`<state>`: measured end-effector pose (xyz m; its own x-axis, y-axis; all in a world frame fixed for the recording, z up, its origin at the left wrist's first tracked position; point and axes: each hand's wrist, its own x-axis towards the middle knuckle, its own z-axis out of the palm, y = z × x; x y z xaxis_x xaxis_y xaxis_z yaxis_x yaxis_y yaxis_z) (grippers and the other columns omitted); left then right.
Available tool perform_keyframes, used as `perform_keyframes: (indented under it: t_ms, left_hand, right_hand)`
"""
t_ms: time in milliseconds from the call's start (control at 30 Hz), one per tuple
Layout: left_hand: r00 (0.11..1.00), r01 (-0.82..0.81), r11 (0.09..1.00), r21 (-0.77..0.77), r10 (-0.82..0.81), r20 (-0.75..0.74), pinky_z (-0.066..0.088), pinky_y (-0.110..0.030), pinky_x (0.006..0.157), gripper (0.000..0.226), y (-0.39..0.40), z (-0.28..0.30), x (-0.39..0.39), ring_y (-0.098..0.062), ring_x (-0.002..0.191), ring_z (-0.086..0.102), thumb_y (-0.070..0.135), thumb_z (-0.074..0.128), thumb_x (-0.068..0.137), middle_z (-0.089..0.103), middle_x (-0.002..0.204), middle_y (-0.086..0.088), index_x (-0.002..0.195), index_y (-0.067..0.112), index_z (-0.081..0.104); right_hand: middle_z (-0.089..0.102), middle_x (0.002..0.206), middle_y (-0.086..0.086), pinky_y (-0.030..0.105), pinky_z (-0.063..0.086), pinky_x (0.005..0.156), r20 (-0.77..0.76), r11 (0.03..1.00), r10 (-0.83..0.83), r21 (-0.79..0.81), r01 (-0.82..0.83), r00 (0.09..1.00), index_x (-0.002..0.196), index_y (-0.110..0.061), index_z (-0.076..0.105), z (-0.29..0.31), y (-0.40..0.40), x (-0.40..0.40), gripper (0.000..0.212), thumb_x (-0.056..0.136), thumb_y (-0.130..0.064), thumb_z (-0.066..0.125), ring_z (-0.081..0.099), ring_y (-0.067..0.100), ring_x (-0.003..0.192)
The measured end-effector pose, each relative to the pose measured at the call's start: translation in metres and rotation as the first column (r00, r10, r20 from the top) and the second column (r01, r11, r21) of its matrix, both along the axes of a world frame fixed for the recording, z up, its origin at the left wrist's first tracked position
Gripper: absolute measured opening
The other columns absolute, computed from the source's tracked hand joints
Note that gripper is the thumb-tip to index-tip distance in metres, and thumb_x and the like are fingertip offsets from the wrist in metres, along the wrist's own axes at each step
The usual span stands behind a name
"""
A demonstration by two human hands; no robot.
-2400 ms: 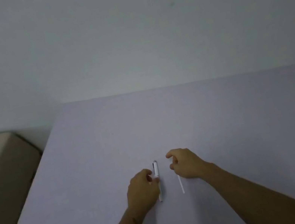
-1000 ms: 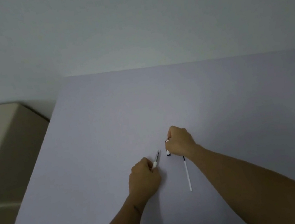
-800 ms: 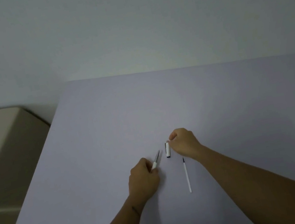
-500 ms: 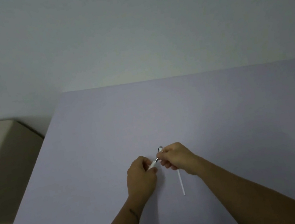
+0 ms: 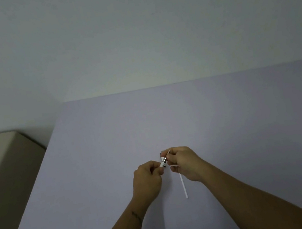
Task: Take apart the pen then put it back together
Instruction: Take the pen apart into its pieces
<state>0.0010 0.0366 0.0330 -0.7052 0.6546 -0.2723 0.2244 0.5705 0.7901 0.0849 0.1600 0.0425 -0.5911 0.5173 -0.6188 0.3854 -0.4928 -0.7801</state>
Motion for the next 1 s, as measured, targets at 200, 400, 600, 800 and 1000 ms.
perform_keyframes:
  t_ms: [200,400,600,800,1000]
  left_hand:
    - [0.998,-0.031,0.999,0.023,0.030,0.060,0.055,-0.029,0.065,0.015,-0.002,0.007,0.003,-0.026,0.072,0.067,0.011,0.067,0.087,0.072,0.073,-0.006,0.077,0.019,0.074]
    - [0.998,0.001,0.999,0.047,-0.004,0.061,0.052,-0.024,0.060,0.015,-0.005,0.014,-0.002,-0.014,0.062,0.063,0.013,0.068,0.086,0.071,0.069,-0.006,0.074,0.019,0.074]
    - [0.997,0.024,0.999,0.035,-0.026,0.071,0.049,-0.019,0.057,0.014,-0.016,0.019,-0.012,-0.010,0.061,0.065,0.013,0.067,0.086,0.071,0.066,0.000,0.076,0.018,0.075]
    - [0.991,0.049,0.996,0.074,-0.058,0.118,0.049,-0.022,0.056,0.010,-0.032,0.023,-0.033,-0.008,0.058,0.065,0.013,0.068,0.086,0.072,0.068,-0.002,0.078,0.015,0.075]
    - [0.985,0.072,0.992,0.102,-0.087,0.147,0.048,-0.018,0.059,0.008,-0.049,0.020,-0.051,-0.007,0.063,0.067,0.013,0.069,0.086,0.073,0.072,-0.002,0.082,0.013,0.076]
  right_hand:
    - [0.062,0.069,0.005,0.025,0.049,0.056,-0.020,0.994,-0.093,-0.064,0.091,0.996,0.077,-0.006,0.071,0.000,-0.008,0.003,0.016,0.092,-0.011,0.066,0.055,0.013,0.060]
    - [0.066,0.084,0.004,0.024,0.051,0.063,0.003,0.998,-0.061,0.003,0.061,0.998,0.091,-0.010,0.075,0.013,-0.011,0.001,0.023,0.098,-0.006,0.053,0.057,0.014,0.072]
    - [0.070,0.093,0.007,0.027,0.052,0.065,0.004,0.999,-0.011,-0.045,0.012,1.000,0.096,-0.012,0.075,0.021,-0.019,0.000,0.017,0.097,-0.014,0.059,0.058,0.017,0.080]
    - [0.064,0.089,0.008,0.028,0.051,0.066,0.033,0.991,-0.111,0.073,0.108,0.993,0.091,-0.008,0.072,0.026,-0.043,-0.024,0.013,0.095,-0.015,0.062,0.056,0.018,0.077]
    - [0.065,0.095,0.005,0.028,0.051,0.070,0.080,0.994,-0.017,0.111,0.008,0.997,0.090,-0.015,0.075,0.036,-0.058,-0.037,0.031,0.101,-0.008,0.047,0.057,0.017,0.086]
